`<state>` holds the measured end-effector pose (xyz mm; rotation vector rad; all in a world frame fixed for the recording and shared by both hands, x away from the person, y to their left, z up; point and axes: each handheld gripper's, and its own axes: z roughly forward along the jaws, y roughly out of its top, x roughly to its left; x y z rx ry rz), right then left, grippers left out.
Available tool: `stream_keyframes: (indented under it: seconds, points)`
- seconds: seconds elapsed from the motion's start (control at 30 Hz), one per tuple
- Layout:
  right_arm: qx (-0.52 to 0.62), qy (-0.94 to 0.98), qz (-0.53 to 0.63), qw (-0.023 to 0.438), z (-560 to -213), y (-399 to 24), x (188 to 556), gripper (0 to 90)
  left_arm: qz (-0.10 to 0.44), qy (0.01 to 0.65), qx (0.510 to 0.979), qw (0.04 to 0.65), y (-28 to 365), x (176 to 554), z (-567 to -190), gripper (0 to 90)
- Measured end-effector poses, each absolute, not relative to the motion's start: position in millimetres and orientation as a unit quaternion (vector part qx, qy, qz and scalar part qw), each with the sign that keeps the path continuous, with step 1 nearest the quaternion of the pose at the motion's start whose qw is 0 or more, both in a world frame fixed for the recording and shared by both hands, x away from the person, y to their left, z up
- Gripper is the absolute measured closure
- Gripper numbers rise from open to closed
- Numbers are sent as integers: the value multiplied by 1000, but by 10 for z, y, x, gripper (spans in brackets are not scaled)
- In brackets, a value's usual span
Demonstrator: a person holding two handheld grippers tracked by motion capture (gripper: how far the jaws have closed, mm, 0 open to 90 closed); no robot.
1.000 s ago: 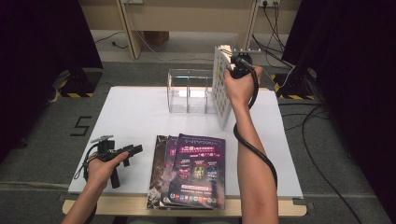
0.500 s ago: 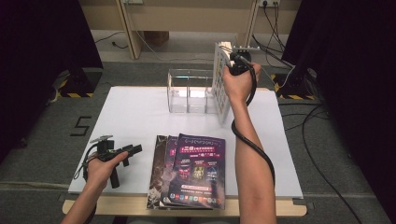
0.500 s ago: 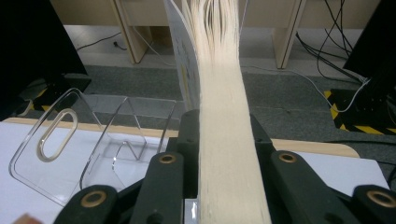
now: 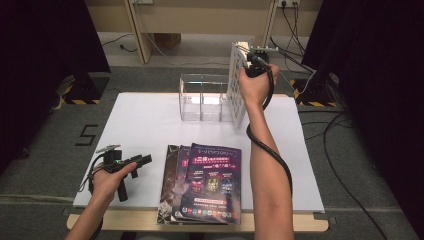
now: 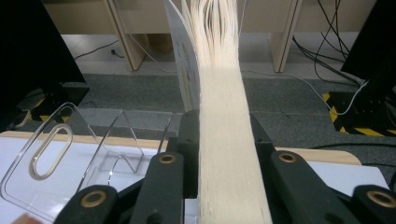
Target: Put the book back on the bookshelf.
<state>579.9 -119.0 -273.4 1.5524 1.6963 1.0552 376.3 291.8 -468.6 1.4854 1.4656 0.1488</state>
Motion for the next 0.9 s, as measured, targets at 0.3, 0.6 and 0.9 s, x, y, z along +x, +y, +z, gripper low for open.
stream_keyframes:
  seconds: [0.3, 0.6, 0.9]
  points:
    - [588, 635, 399, 304, -2768, -1173, 5867, 742, 61, 607, 615, 500, 2921, 3766, -4692, 444]
    - [592, 629, 398, 308, -2844, -1153, 5920, 742, 63, 606, 616, 500, 2943, 3769, -4694, 444]
    - [592, 629, 395, 313, -2923, -1144, 5944, 741, 62, 607, 615, 499, 2940, 3766, -4694, 444]
